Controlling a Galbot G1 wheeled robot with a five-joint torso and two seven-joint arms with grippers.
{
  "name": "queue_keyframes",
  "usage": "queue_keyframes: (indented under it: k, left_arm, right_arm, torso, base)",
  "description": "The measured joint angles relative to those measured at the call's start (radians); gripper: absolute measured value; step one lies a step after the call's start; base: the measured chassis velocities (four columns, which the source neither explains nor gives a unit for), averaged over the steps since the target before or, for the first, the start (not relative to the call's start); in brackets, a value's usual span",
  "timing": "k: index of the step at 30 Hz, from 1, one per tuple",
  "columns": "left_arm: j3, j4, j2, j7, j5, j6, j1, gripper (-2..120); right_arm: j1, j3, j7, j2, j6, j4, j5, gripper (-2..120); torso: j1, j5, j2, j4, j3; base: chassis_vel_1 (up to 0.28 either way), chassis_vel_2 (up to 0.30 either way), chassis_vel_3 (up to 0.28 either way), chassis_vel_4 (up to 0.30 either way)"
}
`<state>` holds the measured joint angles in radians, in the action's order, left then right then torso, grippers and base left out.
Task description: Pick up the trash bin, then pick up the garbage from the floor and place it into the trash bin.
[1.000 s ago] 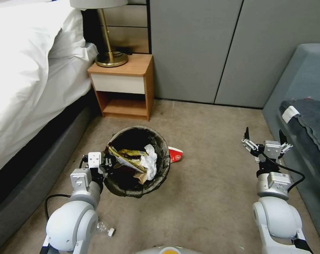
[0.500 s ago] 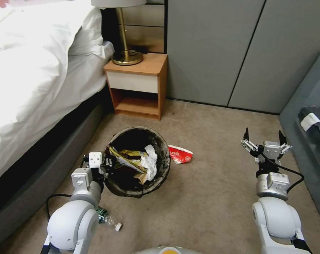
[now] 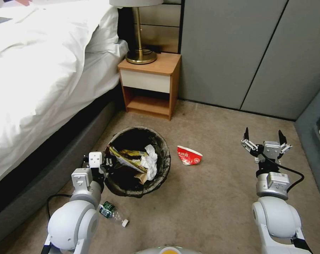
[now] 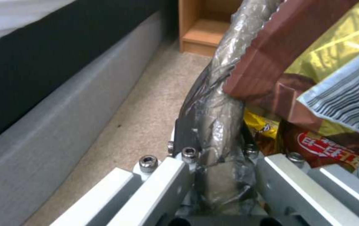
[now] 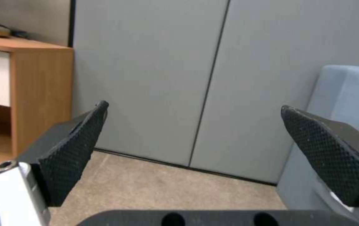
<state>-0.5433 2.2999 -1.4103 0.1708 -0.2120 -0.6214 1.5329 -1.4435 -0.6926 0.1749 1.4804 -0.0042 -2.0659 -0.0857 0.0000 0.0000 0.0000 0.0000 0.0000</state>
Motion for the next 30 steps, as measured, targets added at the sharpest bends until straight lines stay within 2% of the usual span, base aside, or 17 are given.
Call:
queue_keyframes:
  k: [19, 30]
  left_arm:
    - [0.001, -0.013, -0.001, -0.003, 0.006, 0.019, -0.001, 0]
    - [0.003, -0.009, 0.003, -0.003, 0.012, 0.019, 0.006, 0]
  right_arm:
    - [-0.007, 0.007, 0.008, 0.005, 0.001, 0.009, -0.013, 100]
    - [-0.038, 0.053, 0.033, 0.031, -0.005, -0.003, -0.039, 100]
  torso:
    - [0.000, 0.0000, 0.000, 0.0000, 0.000]
    - [0.000, -0.0001, 0.000, 0.0000, 0.000]
  base:
    - [0.014, 0.009, 0.010, 0.014]
    - [0.000, 0.000, 0.000, 0.000]
